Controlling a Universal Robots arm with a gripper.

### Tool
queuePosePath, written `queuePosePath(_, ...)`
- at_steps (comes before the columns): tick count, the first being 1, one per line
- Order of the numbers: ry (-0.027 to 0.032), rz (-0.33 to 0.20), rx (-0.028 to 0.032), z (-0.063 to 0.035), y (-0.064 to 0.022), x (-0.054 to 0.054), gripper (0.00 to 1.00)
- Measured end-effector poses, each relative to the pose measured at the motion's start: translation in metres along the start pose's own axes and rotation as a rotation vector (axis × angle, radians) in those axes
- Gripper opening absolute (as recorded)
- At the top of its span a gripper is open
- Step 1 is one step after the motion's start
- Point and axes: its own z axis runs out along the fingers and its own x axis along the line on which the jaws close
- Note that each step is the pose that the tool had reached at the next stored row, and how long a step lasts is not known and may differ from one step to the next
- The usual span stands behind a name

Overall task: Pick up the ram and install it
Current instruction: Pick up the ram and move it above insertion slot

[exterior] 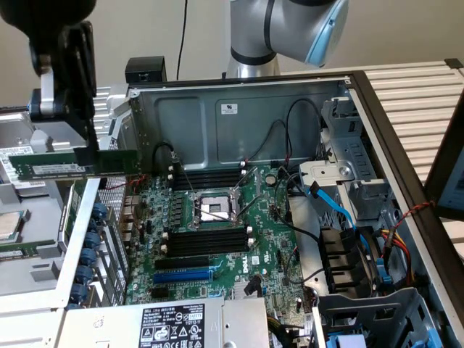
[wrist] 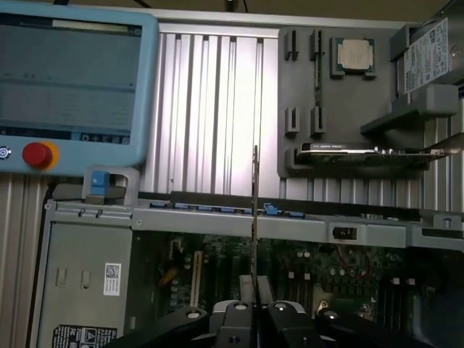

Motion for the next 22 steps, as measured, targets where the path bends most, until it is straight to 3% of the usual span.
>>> queuePosePath(3,0.0002,0.000,0.0083,-0.0007,-0.0106,0.000,0.13)
queuePosePath(7,0.0012,0.000,0.0314,-0.0016,-0.0228,0.001,0.13)
queuePosePath(10,0.0043,0.000,0.0356,-0.0018,-0.0361,0.001,0.13)
queuePosePath(12,0.0139,0.000,0.0373,-0.0018,-0.0452,0.001,0.13)
queuePosePath(16,0.0425,0.001,0.0430,-0.0021,-0.0626,-0.001,0.13)
queuePosePath(17,0.0472,0.002,0.0463,-0.0021,-0.0661,-0.002,0.13)
queuePosePath(22,0.0480,0.002,0.0569,-0.0008,-0.0831,-0.004,0.13)
